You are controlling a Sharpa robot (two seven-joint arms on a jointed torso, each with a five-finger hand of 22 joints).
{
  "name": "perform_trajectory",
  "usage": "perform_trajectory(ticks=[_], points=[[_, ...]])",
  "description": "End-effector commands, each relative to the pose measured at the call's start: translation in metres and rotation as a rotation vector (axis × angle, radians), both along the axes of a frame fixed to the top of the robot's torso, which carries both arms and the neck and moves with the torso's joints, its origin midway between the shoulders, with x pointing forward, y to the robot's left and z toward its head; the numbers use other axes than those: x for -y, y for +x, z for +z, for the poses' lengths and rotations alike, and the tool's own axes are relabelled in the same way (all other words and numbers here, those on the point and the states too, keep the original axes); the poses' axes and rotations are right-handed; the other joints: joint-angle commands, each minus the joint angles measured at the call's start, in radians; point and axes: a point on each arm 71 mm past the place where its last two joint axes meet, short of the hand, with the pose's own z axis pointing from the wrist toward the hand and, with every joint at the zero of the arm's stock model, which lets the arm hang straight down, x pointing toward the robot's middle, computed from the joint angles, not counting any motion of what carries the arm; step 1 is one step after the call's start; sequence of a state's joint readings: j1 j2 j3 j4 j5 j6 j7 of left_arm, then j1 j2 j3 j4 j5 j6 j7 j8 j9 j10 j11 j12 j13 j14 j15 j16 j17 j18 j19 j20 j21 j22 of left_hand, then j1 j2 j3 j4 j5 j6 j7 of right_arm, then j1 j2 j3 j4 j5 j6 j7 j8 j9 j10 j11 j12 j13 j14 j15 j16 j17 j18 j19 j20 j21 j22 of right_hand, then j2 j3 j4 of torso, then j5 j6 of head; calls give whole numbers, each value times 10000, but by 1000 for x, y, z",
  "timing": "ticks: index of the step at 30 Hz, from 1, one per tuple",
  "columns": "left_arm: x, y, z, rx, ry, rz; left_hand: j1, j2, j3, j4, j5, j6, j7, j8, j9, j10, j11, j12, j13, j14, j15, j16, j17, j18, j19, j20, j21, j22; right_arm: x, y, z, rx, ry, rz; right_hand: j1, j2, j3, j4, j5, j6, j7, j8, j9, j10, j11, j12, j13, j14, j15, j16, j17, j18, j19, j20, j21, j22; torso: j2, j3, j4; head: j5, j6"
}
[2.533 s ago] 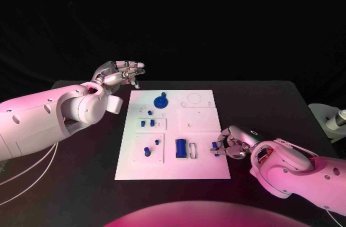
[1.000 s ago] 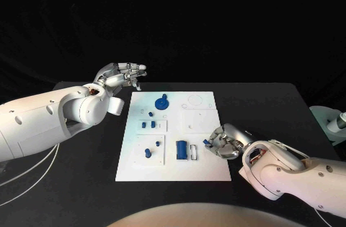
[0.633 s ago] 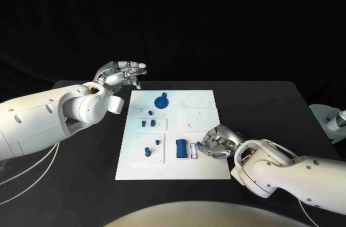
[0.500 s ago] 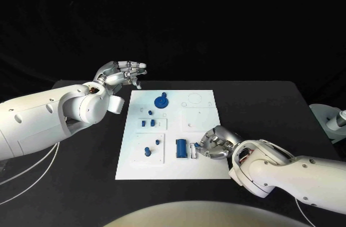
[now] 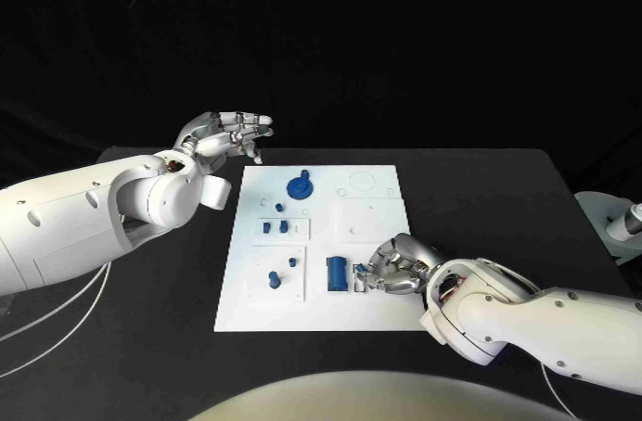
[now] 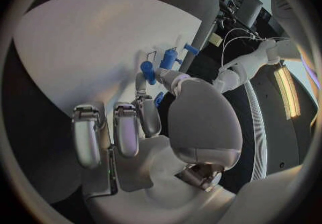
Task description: Assemble the parts on the task board
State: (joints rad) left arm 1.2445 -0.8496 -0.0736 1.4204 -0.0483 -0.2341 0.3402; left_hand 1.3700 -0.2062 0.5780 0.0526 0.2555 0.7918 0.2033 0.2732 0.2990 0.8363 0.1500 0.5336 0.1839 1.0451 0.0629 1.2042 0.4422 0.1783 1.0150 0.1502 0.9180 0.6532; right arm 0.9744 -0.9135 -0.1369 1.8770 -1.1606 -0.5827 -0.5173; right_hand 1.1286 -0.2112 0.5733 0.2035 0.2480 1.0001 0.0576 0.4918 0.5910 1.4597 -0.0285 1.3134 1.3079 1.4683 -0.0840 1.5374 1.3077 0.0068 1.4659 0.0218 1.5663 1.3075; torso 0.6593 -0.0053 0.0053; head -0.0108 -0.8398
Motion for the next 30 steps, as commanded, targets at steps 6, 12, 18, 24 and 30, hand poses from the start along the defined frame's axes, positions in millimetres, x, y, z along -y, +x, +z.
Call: perform_trajectory(ticks=[6,12,18,24,30], points=[[3,-1,1,-2,-121,-180,-104,-6,-4,64,40,-47,155,54,-15,-80,-3,24,-9,-43,39,56,-15,65,21,35,0,-12,-1,2,-3,-56,-199,303,-479,32,-488,306,287,233,-121,9,-11,197,8,117,1023,884,-54,64,1918,-68,1049,-40,45,2633,-5,-8,-1,-2,-8],[2,-1,1,-18,-118,-187,-107,-7,-2,73,41,-59,155,64,-16,-100,-2,37,-12,-45,40,64,-21,66,22,38,-4,-15,-3,2,-4,-102,-329,475,-537,-10,-672,358,286,264,-129,21,-4,221,3,175,1070,888,-60,70,1936,-68,1049,-44,45,2633,-5,-10,1,6,-30],[2,-1,1,-31,-115,-189,-118,-6,-3,86,40,-65,157,70,-16,-110,0,45,-14,-47,42,69,-24,66,22,40,-7,-17,-6,3,-5,-77,-354,584,-566,-26,-773,394,241,275,-133,24,-2,222,1,177,1077,884,-62,63,1918,-68,1049,-45,45,2633,-5,-9,1,11,-52],[2,-1,1,-40,-110,-184,-118,-6,-3,86,40,-65,157,70,-16,-110,0,45,-14,-47,42,69,-24,66,22,40,-7,-17,-7,3,-5,-53,-359,631,-552,-21,-781,389,238,276,-139,25,-2,221,-2,176,1077,883,-63,60,1911,-68,1049,-46,45,2633,-6,-6,-3,24,-57],[1,-1,1,-46,-108,-183,-118,-6,-3,86,40,-65,157,70,-16,-110,0,45,-14,-47,42,69,-24,66,22,40,-7,-17,-7,5,-5,55,-385,583,-543,-13,-796,391,230,276,-141,25,-2,221,-5,176,1079,882,-64,59,1907,-68,1049,-46,45,2633,-8,-3,-6,38,-57]])
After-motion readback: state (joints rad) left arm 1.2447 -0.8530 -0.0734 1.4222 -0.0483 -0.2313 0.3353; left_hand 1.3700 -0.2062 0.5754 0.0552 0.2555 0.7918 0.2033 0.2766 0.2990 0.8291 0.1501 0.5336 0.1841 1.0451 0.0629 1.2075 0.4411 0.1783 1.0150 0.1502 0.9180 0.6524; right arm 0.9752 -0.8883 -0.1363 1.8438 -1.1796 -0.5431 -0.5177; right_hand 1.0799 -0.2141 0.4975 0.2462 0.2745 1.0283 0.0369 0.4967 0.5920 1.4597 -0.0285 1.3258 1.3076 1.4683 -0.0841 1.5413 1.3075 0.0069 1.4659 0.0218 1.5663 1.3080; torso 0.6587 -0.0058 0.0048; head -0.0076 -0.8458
